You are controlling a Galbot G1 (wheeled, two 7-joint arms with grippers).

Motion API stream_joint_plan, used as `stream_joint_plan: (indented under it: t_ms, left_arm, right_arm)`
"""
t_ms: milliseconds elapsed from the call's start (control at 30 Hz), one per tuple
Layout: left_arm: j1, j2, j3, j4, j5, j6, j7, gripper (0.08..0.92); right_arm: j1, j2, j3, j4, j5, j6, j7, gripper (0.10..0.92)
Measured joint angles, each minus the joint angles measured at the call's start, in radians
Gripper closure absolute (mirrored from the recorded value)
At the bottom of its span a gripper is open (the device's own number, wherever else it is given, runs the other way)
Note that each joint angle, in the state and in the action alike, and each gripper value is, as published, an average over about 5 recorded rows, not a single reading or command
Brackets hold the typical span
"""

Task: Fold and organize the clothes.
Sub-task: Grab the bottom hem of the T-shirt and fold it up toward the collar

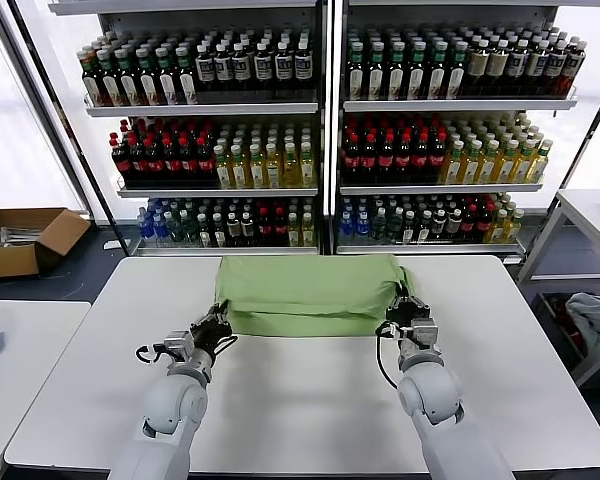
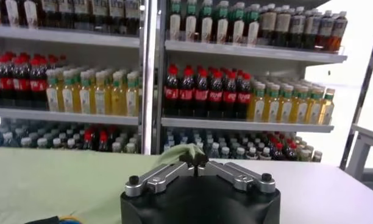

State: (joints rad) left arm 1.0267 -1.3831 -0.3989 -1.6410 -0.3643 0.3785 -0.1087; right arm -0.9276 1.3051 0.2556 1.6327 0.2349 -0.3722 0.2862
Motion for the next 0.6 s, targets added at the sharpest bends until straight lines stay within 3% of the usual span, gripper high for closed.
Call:
stream_joint_plan:
  t_ms: [167,300,600]
  left_arm:
    - [-0.02,-0.001,0.003,0.024,0.002,0.01,-0.001,0.915]
    - [-0.028,-0.002,0.003,0.029,0.006,0.013,-0.007,0.896]
    - [-0.021,-0.001,0.003,0.009,0.019,0.015,-0.035,0.653]
  right_arm:
    - [0.034,0.009,-0.004,-0.045,0.007,-0.015,0.001,0.902]
    - [0.06,0.027,-0.001,-0.072,0.022,-0.018,0.013,0.802]
    - [0.105,0.084,-0.002,-0.091,0.075,0.017,0.078,0.542]
